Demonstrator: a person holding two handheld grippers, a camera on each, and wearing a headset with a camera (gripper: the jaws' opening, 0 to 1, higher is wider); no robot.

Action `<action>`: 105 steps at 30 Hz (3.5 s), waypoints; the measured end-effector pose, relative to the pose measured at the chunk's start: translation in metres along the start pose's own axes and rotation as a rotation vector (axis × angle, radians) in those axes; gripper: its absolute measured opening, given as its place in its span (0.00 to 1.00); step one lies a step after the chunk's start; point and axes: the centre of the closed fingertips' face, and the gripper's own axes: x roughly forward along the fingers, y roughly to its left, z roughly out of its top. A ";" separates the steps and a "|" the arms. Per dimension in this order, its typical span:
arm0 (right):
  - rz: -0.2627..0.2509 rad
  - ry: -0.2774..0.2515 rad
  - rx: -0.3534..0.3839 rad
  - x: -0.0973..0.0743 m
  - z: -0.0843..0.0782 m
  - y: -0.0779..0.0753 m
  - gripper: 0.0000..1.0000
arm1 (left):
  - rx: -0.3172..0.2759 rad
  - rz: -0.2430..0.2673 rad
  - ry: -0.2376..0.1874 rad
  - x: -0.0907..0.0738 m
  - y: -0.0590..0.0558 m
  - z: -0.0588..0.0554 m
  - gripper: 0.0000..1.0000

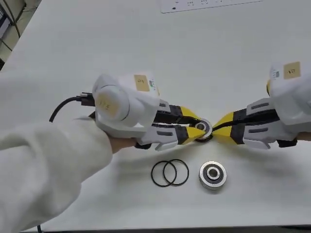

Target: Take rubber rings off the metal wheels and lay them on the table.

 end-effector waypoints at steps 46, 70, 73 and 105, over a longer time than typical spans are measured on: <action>0.008 -0.079 0.384 -0.007 0.022 0.007 0.00 | 0.034 -0.001 0.010 -0.002 -0.002 -0.002 0.14; -0.024 -0.057 0.323 -0.010 0.026 0.002 0.00 | 0.029 0.000 0.032 -0.006 -0.013 0.005 0.22; -0.028 -0.054 0.317 -0.012 0.027 0.002 0.00 | 0.034 -0.001 0.027 -0.010 -0.015 0.008 0.23; -0.056 -0.109 0.201 -0.055 0.069 0.031 0.00 | 0.012 0.150 -0.073 -0.110 -0.038 0.055 0.60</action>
